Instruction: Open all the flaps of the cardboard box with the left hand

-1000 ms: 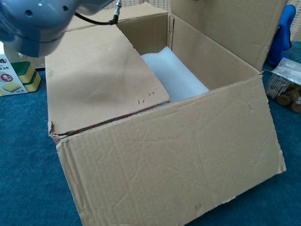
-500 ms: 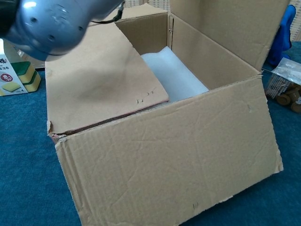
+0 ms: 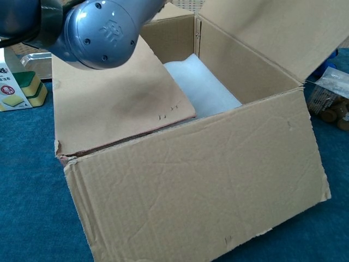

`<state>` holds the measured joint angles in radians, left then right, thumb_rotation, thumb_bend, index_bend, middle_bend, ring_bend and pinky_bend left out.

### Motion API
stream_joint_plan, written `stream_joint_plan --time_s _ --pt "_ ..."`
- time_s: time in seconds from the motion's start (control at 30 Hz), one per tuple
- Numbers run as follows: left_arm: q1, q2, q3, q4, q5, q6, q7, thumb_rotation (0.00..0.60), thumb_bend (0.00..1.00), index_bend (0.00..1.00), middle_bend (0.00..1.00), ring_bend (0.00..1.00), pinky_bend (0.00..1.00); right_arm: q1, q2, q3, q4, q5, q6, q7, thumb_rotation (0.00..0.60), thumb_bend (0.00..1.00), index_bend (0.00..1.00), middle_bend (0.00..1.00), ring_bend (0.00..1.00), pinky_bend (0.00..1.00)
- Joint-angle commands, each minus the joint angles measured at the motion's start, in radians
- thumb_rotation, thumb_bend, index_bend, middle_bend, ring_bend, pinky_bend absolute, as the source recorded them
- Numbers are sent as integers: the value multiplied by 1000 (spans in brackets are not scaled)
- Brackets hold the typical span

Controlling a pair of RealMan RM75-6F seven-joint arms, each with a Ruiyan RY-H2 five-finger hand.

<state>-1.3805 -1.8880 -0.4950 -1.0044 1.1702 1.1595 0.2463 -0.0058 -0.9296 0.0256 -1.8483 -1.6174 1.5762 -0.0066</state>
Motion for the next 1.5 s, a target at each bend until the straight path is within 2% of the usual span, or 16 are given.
stream_joint_plan --time_s 0.03,0.17,0.33,0.53,0.73,0.87,0.97,1.07,1.13,1.23,1.33,1.5 --pt "-2 -9 2 8 -1 -4 1 600 119 0 0 0 0 0 1 0 0 1 0 2 600 0 0 0 0 26" --pt "11 1 11 -2 -2 -15 4 600 118 0 0 0 0 2 2 0 0 1 -5 3 600 0 0 0 0 26" --pt "55 70 34 -94 -40 -83 45 600 119 0 0 0 0 2 1 -3 -3 -3 -6 -3 600 0 0 0 0 26" --pt "102 213 76 -229 -93 -211 110 600 121 0 0 0 0 1 -1 -3 -3 -5 -4 -10 600 0 0 0 0 26" --pt "139 355 97 -392 -209 -270 232 600 164 29 0 0 27 2 -5 -2 -2 -5 -4 -20 600 0 0 0 0 26" --pt "141 493 108 -551 -426 -374 301 600 169 135 27 0 38 2 -8 -3 -4 -6 -3 -29 600 0 0 0 0 26" --pt "125 575 135 -627 -528 -423 337 600 169 237 53 0 65 2 -10 -4 -5 -8 -3 -35 600 0 0 0 0 26" --pt "110 646 165 -694 -602 -454 344 600 178 317 138 28 152 1 -12 -5 -5 -9 -3 -42 600 0 0 0 0 26" --pt "105 680 178 -726 -636 -473 332 600 201 378 213 91 221 2 -13 -5 -6 -9 -4 -44 600 0 0 0 0 26" --pt "93 730 206 -765 -679 -505 314 600 271 444 252 139 254 2 -15 -4 -6 -8 -4 -49 600 0 0 0 0 26" --pt "77 753 241 -780 -689 -509 315 600 337 452 274 150 265 1 -16 -5 -7 -11 -3 -52 600 0 0 0 0 26" --pt "61 744 279 -791 -701 -502 286 600 360 436 271 155 264 1 -20 -6 -9 -13 -4 -65 600 0 0 0 0 25"
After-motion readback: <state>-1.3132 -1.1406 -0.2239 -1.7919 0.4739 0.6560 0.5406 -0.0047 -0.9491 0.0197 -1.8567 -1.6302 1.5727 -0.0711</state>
